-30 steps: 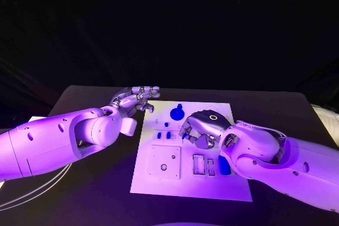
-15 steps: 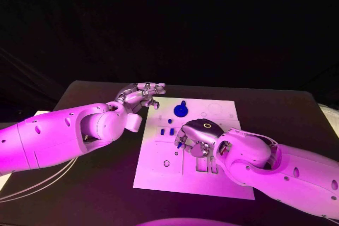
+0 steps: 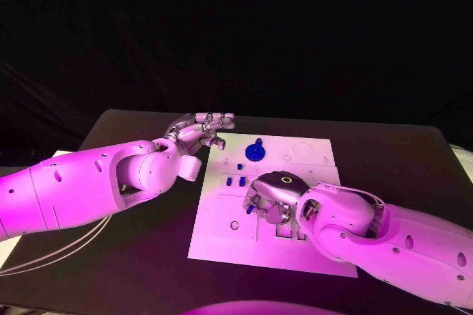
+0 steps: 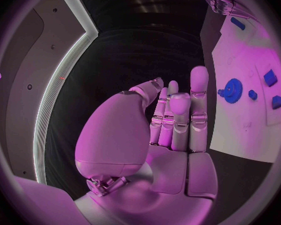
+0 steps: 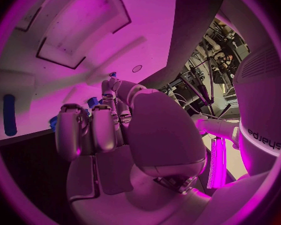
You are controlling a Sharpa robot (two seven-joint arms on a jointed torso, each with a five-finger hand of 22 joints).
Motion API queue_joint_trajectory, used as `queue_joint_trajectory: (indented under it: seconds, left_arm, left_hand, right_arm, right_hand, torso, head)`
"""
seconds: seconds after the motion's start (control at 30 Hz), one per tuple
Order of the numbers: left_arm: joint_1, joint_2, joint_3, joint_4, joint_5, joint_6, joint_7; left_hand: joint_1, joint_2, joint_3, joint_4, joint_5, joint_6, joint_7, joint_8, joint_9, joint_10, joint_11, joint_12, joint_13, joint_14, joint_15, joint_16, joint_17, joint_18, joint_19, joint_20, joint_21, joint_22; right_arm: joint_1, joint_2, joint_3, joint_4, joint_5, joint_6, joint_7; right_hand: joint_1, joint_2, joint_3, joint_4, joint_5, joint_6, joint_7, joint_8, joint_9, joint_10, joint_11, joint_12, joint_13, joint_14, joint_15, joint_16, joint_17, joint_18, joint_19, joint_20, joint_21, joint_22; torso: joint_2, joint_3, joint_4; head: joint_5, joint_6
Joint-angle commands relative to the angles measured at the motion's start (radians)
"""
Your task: Assemble the parts on the task board
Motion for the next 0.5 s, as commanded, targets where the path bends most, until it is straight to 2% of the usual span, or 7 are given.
queue_joint_trajectory:
  seconds: [0.03, 0.5]
  left_arm:
    - [0.0, 0.002, 0.001, 0.002, 0.004, 0.009, 0.003]
    - [0.0, 0.001, 0.001, 0.002, 0.004, 0.011, 0.0]
  left_hand:
    - [0.001, 0.004, -0.006, -0.002, 0.002, -0.007, 0.0, 0.001, -0.002, -0.009, 0.002, 0.004, 0.001, -0.005, -0.001, 0.0, -0.001, 0.011, -0.002, 0.002, -0.007, -0.001]
    - [0.001, 0.004, -0.006, -0.002, 0.002, -0.007, 0.0, 0.001, -0.002, -0.009, 0.002, 0.004, 0.001, -0.005, -0.001, 0.0, -0.001, 0.011, -0.002, 0.002, -0.007, -0.001]
  right_arm:
    - [-0.002, 0.003, -0.001, -0.001, -0.002, 0.038, 0.005]
    - [-0.003, 0.016, -0.005, -0.006, -0.051, 0.065, -0.036]
  right_hand:
    - [-0.011, 0.001, 0.004, -0.001, 0.003, 0.001, 0.007, -0.001, 0.0, 0.018, -0.013, 0.001, -0.001, 0.037, 0.008, 0.005, -0.002, -0.01, -0.001, 0.006, 0.004, 0.034]
    - [-0.026, -0.001, -0.003, 0.001, 0.005, 0.001, 0.008, 0.0, 0.001, 0.016, -0.012, 0.001, -0.002, 0.036, 0.009, 0.005, -0.004, -0.01, -0.002, 0.008, 0.003, 0.032]
  torso:
    - [0.001, 0.0006, -0.0006]
    - [0.0, -0.0001, -0.0007]
  head:
    - [0.002, -0.002]
    - [0.002, -0.004]
